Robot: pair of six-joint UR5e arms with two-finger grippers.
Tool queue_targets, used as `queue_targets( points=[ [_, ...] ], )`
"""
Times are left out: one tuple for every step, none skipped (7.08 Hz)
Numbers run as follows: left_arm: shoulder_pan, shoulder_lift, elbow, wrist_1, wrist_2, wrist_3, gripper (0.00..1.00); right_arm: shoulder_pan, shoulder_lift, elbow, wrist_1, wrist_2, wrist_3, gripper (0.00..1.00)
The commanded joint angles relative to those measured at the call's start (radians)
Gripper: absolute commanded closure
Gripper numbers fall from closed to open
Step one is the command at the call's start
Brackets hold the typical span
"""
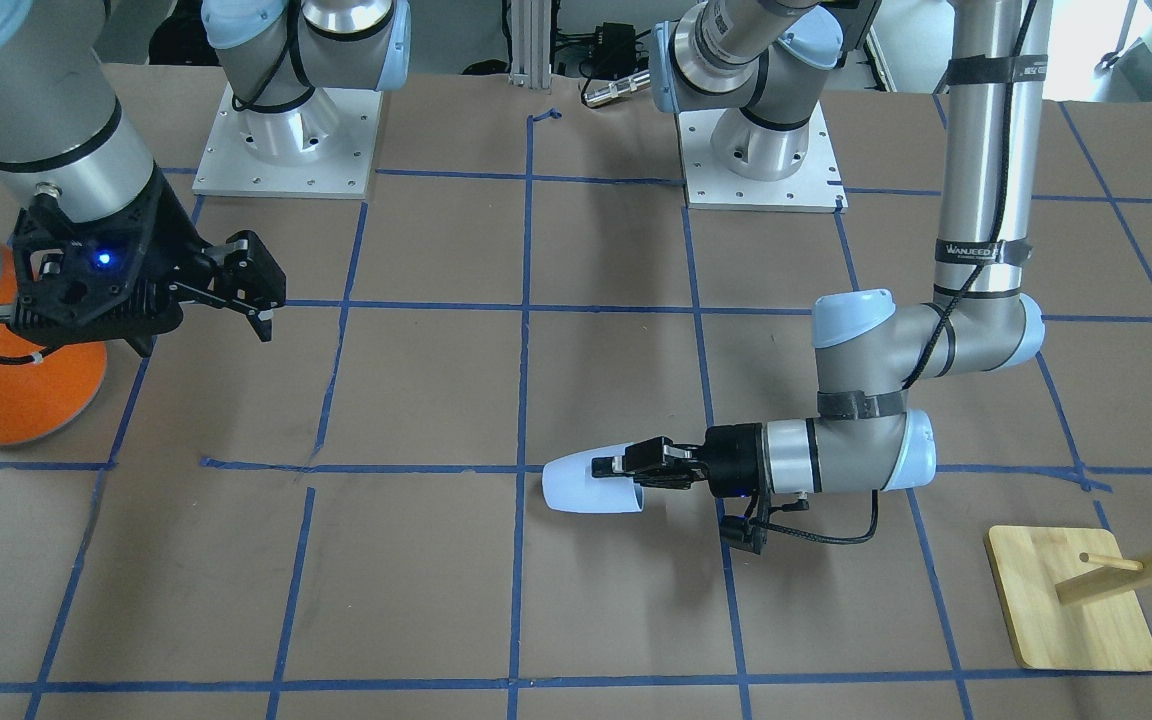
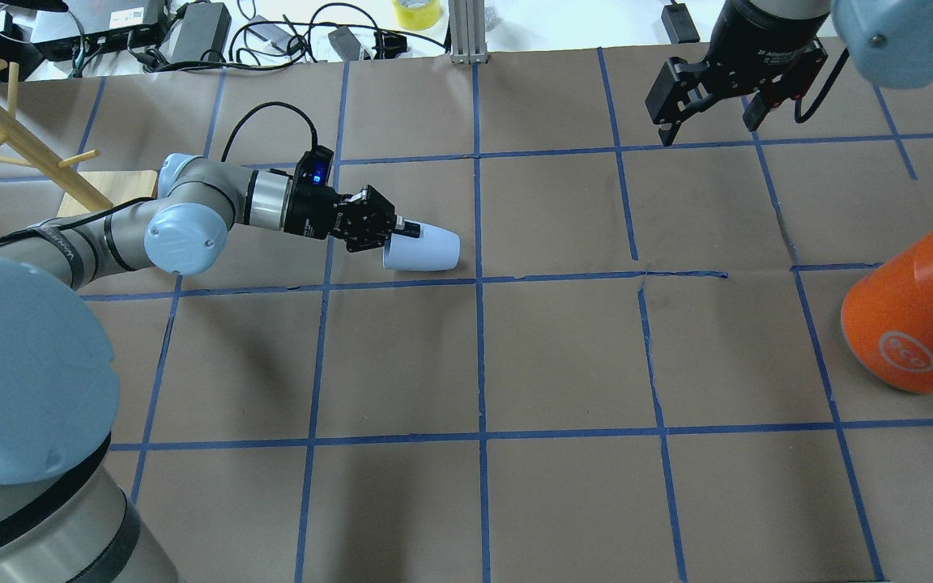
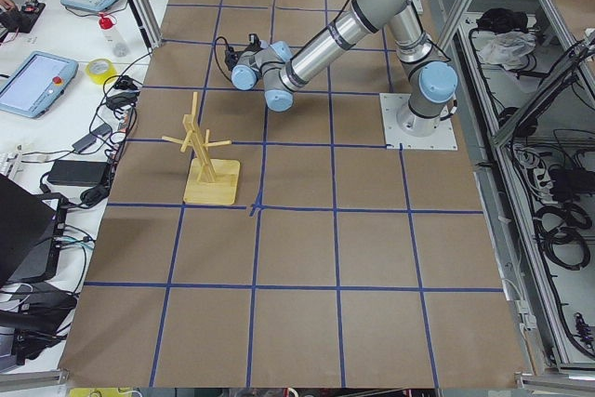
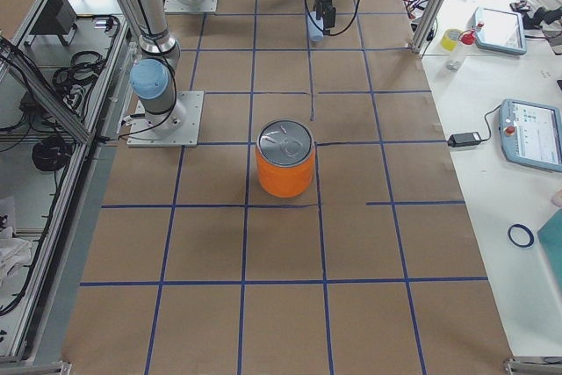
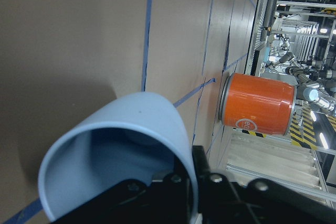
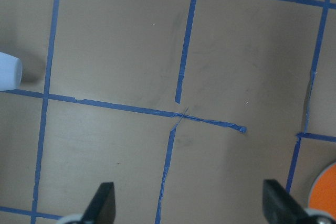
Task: Flip cup
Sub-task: 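Lift the cup with the left gripper and rotate it upright toward the wooden stand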
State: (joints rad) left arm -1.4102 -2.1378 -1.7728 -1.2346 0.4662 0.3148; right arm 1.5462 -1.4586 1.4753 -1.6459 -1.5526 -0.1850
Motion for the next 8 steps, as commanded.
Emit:
queue_targets(
  points=[
    [-0.003, 0.051, 0.149, 0.098, 0.177, -0.298, 1.00, 0.000, -0.011, 0.013, 0.002, 0.000, -0.001, 0.00],
    [-0.010, 0.070, 0.238, 0.089, 0.366, -0.306, 1.00, 0.000, -0.011, 0.023, 0.002, 0.000, -0.001, 0.00],
    [-0.027, 0.073, 0.290, 0.095, 0.636, -0.286, 1.00, 0.000, -0.013, 0.032, 0.002, -0.001, 0.001, 0.00],
    [-0.045, 0.072, 0.334, 0.110, 0.857, -0.167, 1.00, 0.000, -0.019, 0.034, 0.002, -0.001, 0.001, 0.00],
    [-0.050, 0.052, 0.345, 0.109, 1.002, 0.071, 1.00, 0.000, -0.025, 0.036, 0.003, -0.003, 0.001, 0.00],
    [-0.050, 0.045, 0.342, 0.106, 1.076, 0.216, 1.00, 0.000, -0.025, 0.036, 0.003, -0.003, 0.001, 0.00],
    [-0.052, 0.041, 0.331, 0.107, 1.136, 0.248, 1.00, 0.000, -0.025, 0.037, 0.003, -0.003, 0.001, 0.00],
    [-0.052, 0.032, 0.302, 0.131, 1.134, 0.245, 1.00, 0.000, -0.025, 0.037, 0.005, -0.003, 0.001, 0.00]
  ],
)
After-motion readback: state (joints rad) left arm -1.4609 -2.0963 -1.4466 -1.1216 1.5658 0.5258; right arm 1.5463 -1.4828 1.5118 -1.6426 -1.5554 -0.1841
